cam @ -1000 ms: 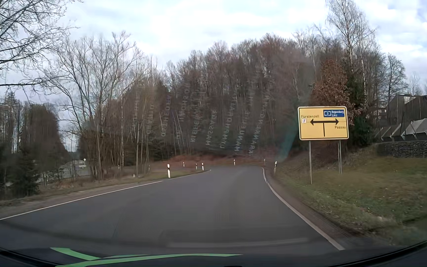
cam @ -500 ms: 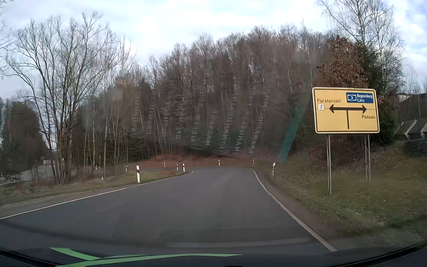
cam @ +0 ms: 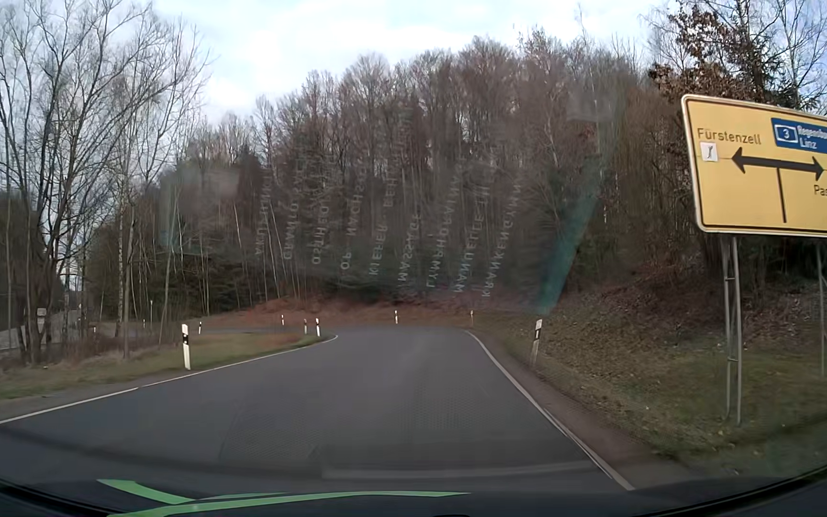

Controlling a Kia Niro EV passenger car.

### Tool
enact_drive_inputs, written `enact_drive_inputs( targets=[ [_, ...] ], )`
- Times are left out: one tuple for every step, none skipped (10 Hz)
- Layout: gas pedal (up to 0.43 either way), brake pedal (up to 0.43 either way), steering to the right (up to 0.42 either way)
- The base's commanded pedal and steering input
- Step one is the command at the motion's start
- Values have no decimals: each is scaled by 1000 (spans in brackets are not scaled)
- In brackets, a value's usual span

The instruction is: Follow the waypoints while adhering to traffic rules and regulations

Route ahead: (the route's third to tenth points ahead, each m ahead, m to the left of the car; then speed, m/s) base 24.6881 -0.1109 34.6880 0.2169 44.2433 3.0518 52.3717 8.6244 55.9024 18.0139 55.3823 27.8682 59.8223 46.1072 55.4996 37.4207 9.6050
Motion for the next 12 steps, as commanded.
enact_drive_inputs(
  targets=[
    [47, 0, 21],
    [59, 0, 19],
    [59, 0, 17],
    [59, 0, 15],
    [59, 0, 14],
    [59, 0, 12],
    [59, 0, 11],
    [39, 0, 10],
    [0, 0, 10],
    [0, 0, 10],
    [0, 0, 10],
    [0, 0, 12]
  ],
)
